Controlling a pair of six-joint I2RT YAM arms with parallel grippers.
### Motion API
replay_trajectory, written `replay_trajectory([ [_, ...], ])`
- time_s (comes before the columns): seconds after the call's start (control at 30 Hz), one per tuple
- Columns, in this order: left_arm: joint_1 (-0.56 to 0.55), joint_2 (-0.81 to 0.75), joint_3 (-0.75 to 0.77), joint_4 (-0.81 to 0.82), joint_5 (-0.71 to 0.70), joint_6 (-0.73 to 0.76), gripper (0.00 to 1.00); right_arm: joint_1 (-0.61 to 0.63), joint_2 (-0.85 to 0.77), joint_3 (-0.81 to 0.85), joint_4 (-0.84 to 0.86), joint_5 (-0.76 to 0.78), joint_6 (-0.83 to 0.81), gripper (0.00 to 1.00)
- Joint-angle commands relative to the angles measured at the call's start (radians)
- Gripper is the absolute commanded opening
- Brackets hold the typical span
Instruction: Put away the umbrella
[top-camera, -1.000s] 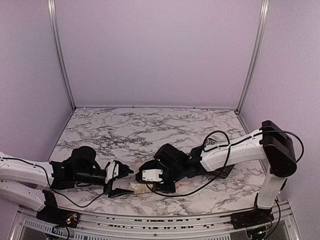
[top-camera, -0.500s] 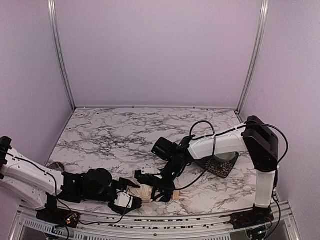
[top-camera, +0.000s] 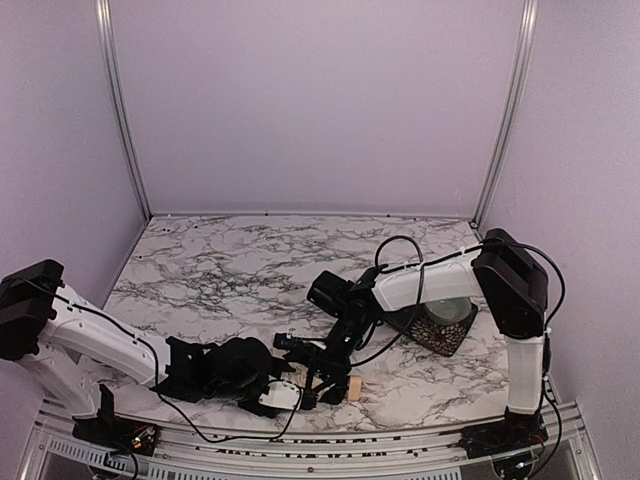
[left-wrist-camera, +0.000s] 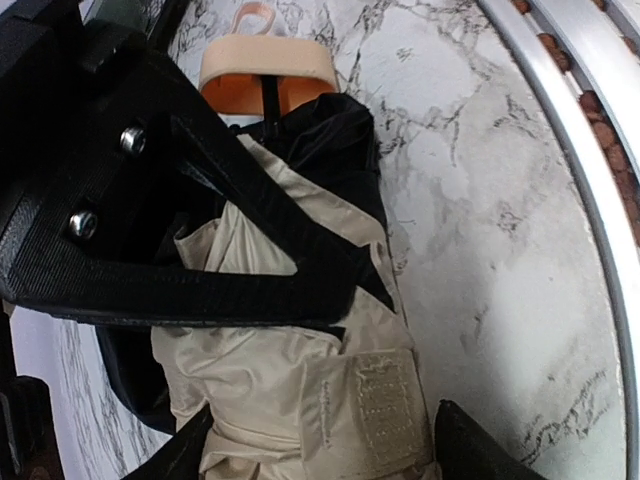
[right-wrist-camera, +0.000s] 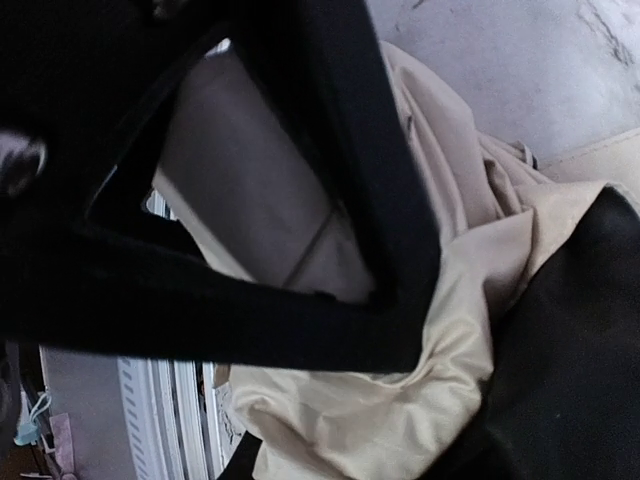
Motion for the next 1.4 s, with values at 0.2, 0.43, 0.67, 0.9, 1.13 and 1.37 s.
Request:
replay_trajectory([
  [0.2,0.064,0.249,0.177,-0.454,0.033,-0.095,0.52,-0.017,0.008,-0.027,-0.04,0.128,0.027,0.2],
  [0.43,0.117,0.311,0.259,-0.584,0.157,-0.138,0.43,-0.059,-0.111,-0.042,0.043,0.133,0.061,0.42],
  [0.67,0.176,0.415,0.389,-0.727,0.282,-0.184,0.41,-0.111,-0.276,-0.129,0.142,0.128,0.12,0.56],
  [0.9,0.225,0.452,0.45,-0.805,0.429,-0.207,0.41,-0.134,-0.49,-0.314,0.319,0.274,0.178,0.57],
  [1.13,0.318,0.563,0.575,-0.942,0.648,-0.261,0.4,-0.109,-0.707,-0.544,0.525,0.508,0.191,0.55],
  [1.37,0.345,0.595,0.621,-0.99,0.711,-0.25,0.35,0.179,-0.753,-0.646,0.631,0.725,0.008,0.54],
])
